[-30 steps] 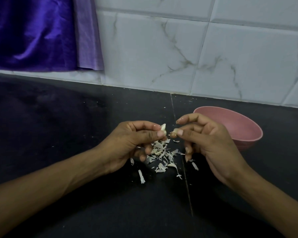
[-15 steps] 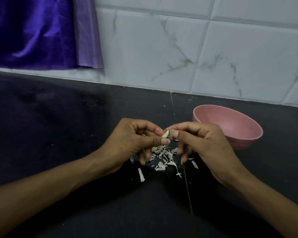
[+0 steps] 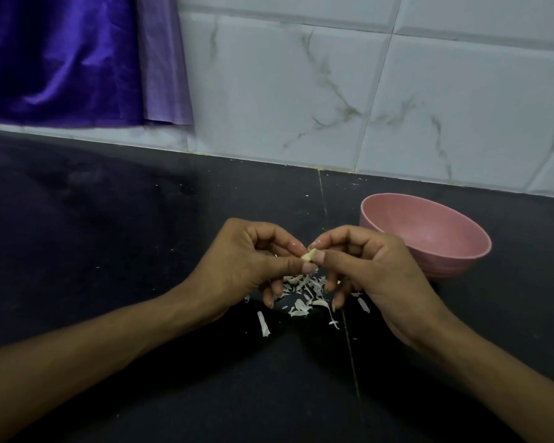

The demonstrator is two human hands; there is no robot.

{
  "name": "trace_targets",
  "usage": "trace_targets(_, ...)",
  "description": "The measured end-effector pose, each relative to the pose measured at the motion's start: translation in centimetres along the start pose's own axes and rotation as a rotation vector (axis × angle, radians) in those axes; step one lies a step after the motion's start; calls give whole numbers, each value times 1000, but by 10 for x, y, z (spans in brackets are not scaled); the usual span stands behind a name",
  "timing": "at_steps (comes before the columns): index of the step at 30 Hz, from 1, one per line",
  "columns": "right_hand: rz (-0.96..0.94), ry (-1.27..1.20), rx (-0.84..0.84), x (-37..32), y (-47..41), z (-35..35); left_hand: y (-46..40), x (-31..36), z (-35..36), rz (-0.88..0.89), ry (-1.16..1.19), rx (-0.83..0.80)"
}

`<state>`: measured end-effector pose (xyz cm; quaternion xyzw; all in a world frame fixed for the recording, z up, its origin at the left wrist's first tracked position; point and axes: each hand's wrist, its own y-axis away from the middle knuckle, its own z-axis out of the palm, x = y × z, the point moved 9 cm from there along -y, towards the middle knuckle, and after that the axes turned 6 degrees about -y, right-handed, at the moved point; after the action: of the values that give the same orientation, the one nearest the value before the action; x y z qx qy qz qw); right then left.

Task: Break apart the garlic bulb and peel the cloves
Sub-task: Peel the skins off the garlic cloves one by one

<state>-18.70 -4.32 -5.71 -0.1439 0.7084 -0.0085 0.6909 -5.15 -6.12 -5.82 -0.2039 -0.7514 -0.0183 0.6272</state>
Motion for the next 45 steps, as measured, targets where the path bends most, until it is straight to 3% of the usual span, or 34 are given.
trace_targets(13,76,-10,98,10,0,-7,7,12,-5,173,-308,105)
trace_targets(23,242,-136,83,24,0,-8,11,31,0,432,-599,86)
trace_targets(27,220,-159,101,20,0,-10,7,26,-5,345,-491,83)
trace_targets(32,161,-114,151,13,-1,-19,0,11,-8,123,-186,60)
trace_targets(37,5,64,131,1,-2,-15,0,10,-8,90,-120,41)
trace_targets(45,-127,66,61,-15,0,-7,-2,-2,-2,-46,66,-19)
